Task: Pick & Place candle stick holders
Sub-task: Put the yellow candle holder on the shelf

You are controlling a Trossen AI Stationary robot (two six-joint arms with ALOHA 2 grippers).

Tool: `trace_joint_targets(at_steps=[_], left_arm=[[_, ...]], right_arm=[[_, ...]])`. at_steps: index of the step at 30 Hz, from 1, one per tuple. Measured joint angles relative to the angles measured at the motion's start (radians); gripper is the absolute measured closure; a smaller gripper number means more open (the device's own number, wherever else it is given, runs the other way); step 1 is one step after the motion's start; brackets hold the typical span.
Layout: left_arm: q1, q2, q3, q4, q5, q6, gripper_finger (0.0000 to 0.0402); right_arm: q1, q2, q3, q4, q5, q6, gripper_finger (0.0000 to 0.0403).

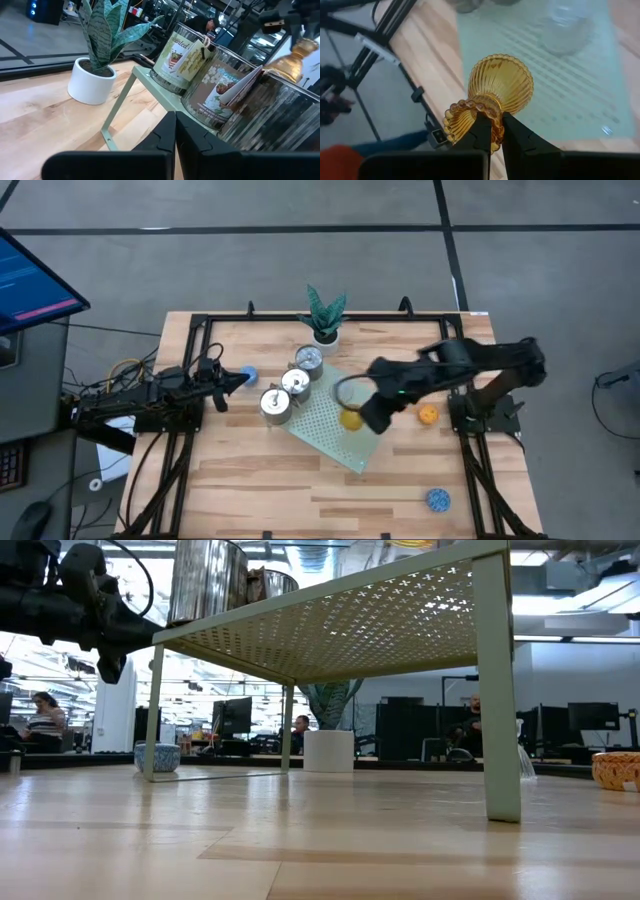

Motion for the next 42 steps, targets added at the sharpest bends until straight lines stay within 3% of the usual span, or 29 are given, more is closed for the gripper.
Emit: trace_joint_targets(at_steps=[7,16,42], left_arm=[[0.0,0.0,0.0,0.003,0.0,0.0,0.0393],[0.0,0.0,0.0,0.005,0.0,0.0,0.0394],[0.0,0.0,0.0,0.026,0.0,0.0,0.039]], right_arm=[[-0.055,0.155,0.137,-0.002,-0.033,-0.091,0.0394],[-0.096,0.254,0.175,-0.064,-0.04,-0.086,0.0394],[-0.144,0.323,0.175,-0.068,-0.079,-0.06,0.0394]])
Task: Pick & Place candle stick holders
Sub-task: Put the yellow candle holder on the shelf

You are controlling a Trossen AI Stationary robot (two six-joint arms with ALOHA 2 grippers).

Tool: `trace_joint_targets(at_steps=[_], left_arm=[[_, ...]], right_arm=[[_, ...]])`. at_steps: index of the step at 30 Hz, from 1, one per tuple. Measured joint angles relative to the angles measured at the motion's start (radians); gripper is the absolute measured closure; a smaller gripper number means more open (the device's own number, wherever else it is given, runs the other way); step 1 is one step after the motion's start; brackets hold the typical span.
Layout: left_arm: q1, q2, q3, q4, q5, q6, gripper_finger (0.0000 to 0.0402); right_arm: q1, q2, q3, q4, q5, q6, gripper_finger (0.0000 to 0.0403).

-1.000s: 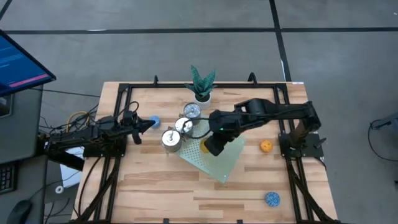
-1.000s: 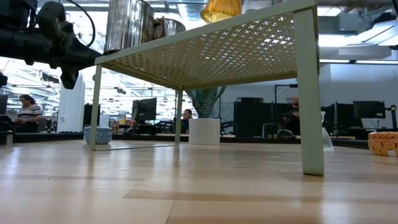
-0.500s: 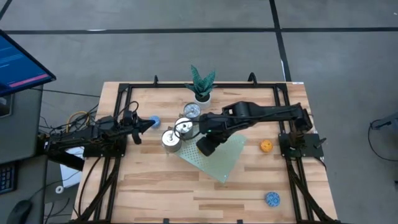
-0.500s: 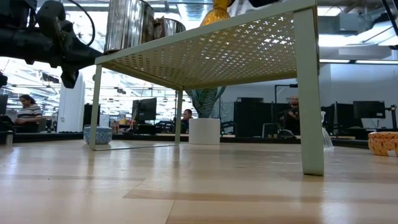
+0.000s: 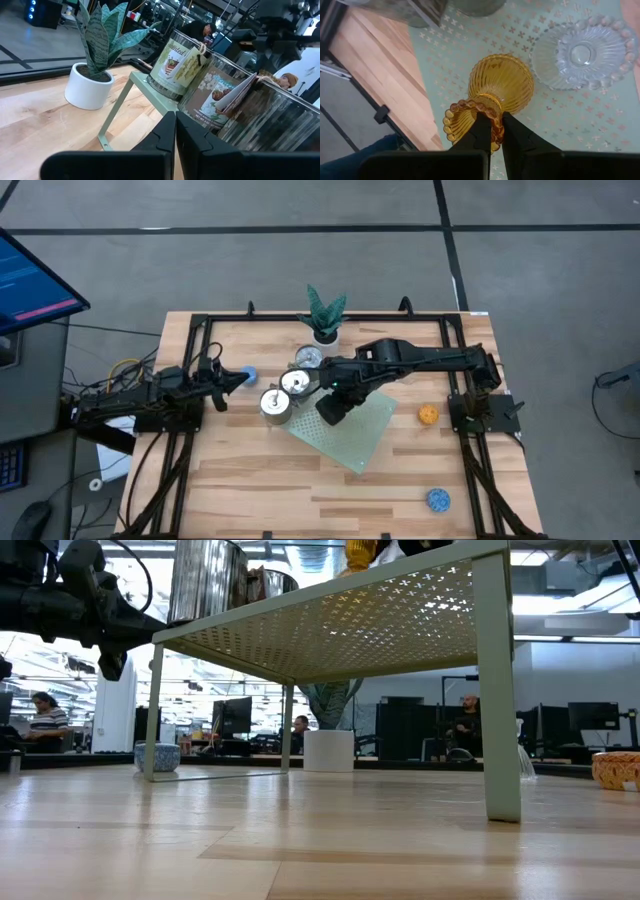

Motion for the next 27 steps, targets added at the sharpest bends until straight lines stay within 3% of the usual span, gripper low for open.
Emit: trace_joint_targets(at_steps=[27], left_arm=[[0.0,0.0,0.0,0.008,0.0,0.0,0.039]], right_arm=[[-0.003,0.012,-0.002,0.04,-0.023,-0.006,0.0372]])
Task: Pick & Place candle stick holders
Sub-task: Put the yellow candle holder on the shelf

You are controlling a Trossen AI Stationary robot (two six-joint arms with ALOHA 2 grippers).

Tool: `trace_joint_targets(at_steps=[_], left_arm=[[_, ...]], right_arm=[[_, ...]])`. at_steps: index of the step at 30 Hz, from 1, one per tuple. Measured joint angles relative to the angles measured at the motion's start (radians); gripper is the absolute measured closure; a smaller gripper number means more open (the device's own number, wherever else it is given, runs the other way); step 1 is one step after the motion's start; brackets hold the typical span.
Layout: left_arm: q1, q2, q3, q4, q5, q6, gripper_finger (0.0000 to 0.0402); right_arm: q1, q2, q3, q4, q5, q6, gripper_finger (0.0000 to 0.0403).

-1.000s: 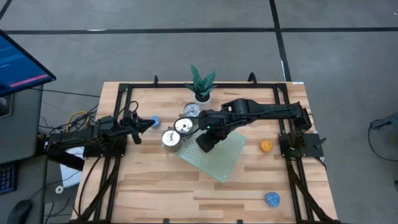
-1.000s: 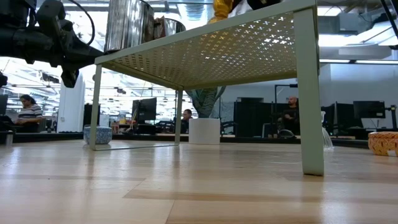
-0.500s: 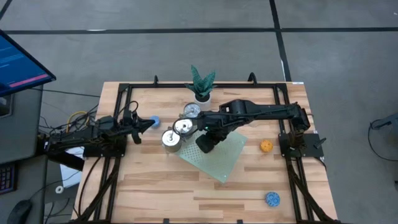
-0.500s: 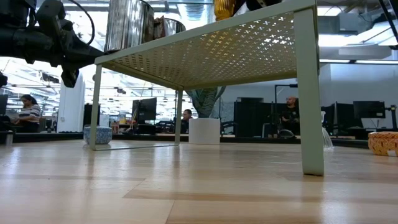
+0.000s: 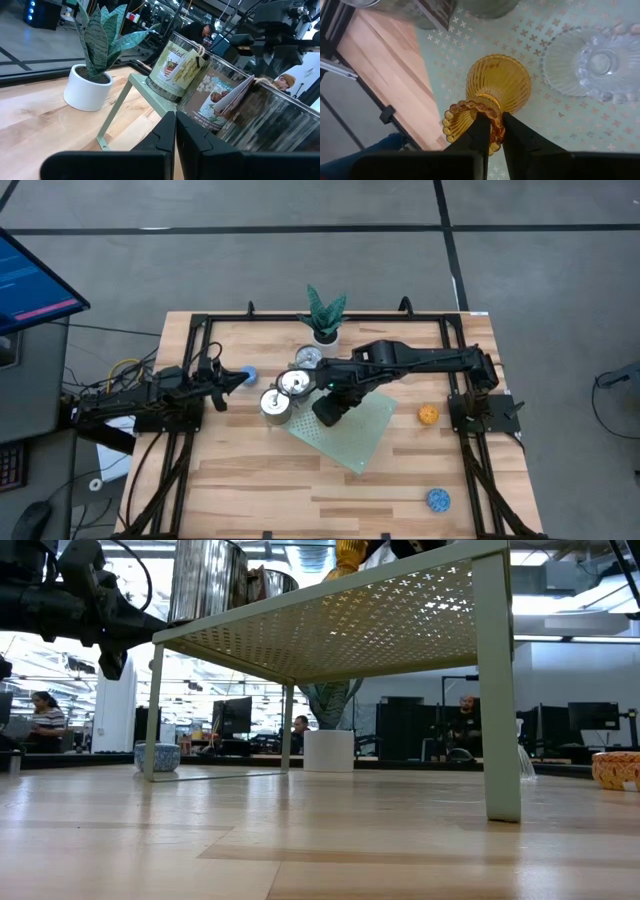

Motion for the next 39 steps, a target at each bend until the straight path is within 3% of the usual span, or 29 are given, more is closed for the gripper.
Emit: trace_joint_targets(at_steps=[14,30,35,39], left_arm=[[0.0,0.0,0.0,0.008,0.0,0.0,0.039],[0.0,0.0,0.0,0.009,0.0,0.0,0.039],[0.0,0.0,0.0,0.011,0.0,0.0,0.039],[0.0,0.0,0.0,0.012,0.0,0.0,0.039]], right_arm=[[0.0,0.0,0.0,-0.018,0.025,0.006,0.033],[-0.002,-0.058,0.002,0.013,0.054,-0.015,0.0245],[0.024,-0.126,0.001,-0.005,0.057,-0.025,0.0256],[0.104,-0.138,0.003,-0.069,0.147,0.023,0.0309]])
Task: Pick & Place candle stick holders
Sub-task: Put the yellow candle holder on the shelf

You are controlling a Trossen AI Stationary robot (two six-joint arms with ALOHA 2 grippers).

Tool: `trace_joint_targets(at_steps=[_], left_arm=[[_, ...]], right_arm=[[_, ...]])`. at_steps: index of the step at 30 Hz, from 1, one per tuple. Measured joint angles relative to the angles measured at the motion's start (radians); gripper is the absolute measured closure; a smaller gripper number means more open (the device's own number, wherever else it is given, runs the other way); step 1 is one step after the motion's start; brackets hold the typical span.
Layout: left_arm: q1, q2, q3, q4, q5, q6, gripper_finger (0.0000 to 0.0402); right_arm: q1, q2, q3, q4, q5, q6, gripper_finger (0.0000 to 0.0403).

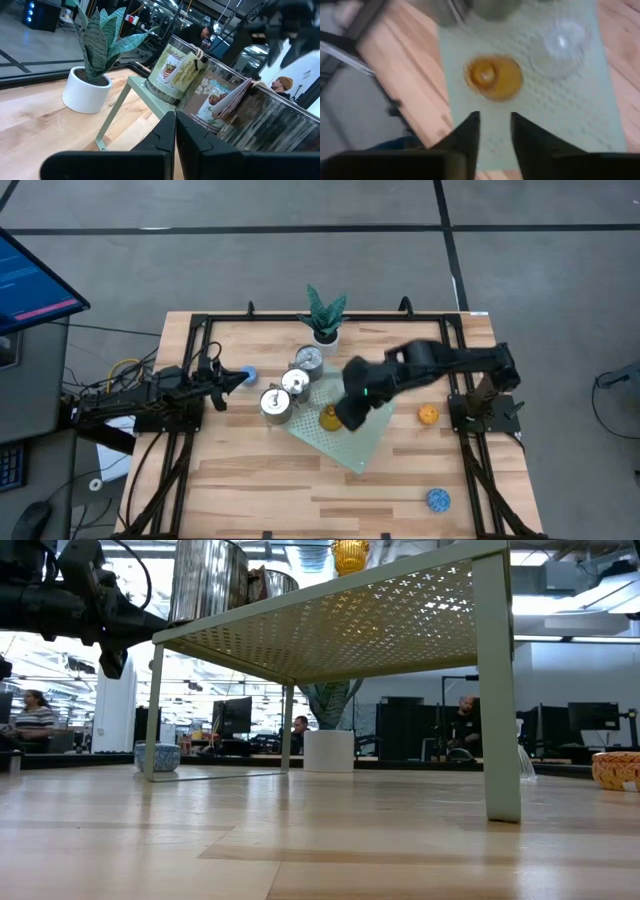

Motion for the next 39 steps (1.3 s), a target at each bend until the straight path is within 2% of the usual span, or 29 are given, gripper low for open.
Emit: trace_joint_targets(at_steps=[3,5,9,15,39], left_arm=[[0.0,0.0,0.0,0.001,0.0,0.0,0.039],[0.0,0.0,0.0,0.002,0.0,0.0,0.039],[0.0,0.0,0.0,0.002,0.0,0.0,0.039],[0.0,0.0,0.0,0.004,0.0,0.0,0.039],[0.0,0.0,0.0,0.01,0.0,0.0,0.039]], right_arm=[[0.068,0.044,-0.001,-0.038,0.049,0.037,0.0371],[0.106,0.089,-0.002,-0.024,0.06,0.043,0.0393],[0.133,0.185,-0.003,0.068,0.029,0.023,0.0393],[0.091,0.266,-0.002,0.199,-0.035,-0.006,0.0401],[0.031,0.268,-0.002,0.177,0.009,-0.025,0.0403]])
